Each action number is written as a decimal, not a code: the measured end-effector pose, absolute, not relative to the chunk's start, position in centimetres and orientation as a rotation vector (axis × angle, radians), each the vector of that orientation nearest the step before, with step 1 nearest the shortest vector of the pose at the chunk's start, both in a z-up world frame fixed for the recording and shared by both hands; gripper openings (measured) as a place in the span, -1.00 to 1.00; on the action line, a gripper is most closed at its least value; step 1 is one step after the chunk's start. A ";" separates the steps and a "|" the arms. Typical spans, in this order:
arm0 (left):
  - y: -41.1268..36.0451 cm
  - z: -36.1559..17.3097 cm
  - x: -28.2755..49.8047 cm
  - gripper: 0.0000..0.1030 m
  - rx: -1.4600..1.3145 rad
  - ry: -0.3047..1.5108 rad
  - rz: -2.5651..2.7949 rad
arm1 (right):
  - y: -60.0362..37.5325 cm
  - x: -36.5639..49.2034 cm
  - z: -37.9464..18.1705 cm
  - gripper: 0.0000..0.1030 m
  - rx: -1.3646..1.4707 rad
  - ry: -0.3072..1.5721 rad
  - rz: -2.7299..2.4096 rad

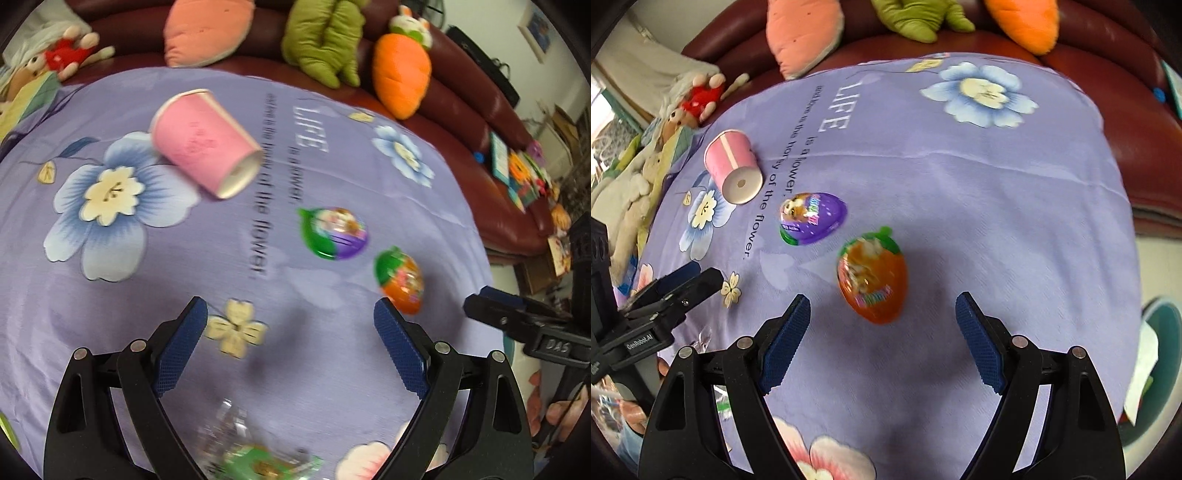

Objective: Collect trash
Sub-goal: 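Move both tools back over the table toward the candy eggs, then grasp the orange-green candy egg with right tool while left tool grasps the purple egg, then carry both candy eggs from the table over the teal bin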

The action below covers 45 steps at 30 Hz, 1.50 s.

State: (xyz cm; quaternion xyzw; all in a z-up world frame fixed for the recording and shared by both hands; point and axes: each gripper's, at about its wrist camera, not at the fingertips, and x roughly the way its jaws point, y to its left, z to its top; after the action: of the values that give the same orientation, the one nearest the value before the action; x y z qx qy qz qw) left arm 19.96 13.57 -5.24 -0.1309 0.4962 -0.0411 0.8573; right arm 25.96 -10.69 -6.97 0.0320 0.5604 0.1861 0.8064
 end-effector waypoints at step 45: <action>3.9 -8.6 28.4 0.06 0.328 1.128 -0.282 | -18.9 25.0 -6.8 -0.10 0.246 1.150 0.350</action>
State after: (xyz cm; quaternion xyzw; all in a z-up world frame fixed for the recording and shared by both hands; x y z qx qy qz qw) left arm 28.41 3.92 -8.57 0.1544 0.5303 -0.1323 0.8230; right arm 24.98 -18.86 -6.76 0.1153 0.5396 0.1644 0.8176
